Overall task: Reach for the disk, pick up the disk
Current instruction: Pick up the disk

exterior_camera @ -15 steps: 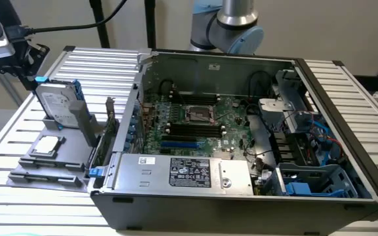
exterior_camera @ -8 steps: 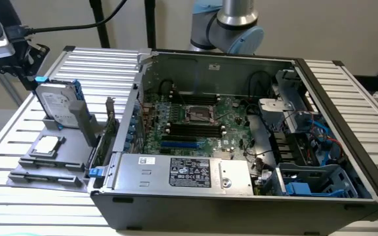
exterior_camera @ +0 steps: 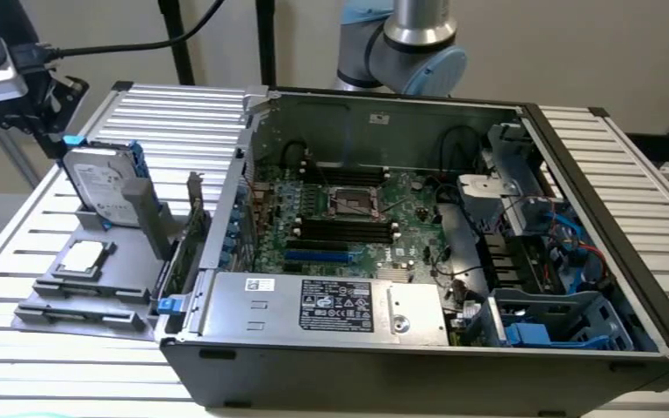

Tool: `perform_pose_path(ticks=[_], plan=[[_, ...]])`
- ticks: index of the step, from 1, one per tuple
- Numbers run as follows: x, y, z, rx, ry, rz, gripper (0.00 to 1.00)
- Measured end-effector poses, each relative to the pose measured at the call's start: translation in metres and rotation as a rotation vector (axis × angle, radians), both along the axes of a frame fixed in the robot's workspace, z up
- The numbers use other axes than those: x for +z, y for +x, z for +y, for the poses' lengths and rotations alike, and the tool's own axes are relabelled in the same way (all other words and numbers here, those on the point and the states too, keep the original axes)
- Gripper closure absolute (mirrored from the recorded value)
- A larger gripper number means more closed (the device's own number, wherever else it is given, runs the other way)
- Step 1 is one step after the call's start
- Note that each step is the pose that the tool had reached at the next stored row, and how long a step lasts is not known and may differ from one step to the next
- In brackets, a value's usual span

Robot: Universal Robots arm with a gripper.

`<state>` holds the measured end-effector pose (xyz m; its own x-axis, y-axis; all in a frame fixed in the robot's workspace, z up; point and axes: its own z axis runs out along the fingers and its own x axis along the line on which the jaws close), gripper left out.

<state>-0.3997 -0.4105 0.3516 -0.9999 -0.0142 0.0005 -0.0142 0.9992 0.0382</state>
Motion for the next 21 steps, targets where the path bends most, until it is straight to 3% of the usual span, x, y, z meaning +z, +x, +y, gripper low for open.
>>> perform_pose_path(ticks=[5,14,21], plan=[[0.0001,-0.001,0.0072,-0.005,-0.0001,0.0,0.89],[0.0002,-0.005,0.0312,-0.005,-0.0001,0.0,0.89],[0.0002,-0.015,0.0466,-0.005,-0.0004,0.0,0.89]])
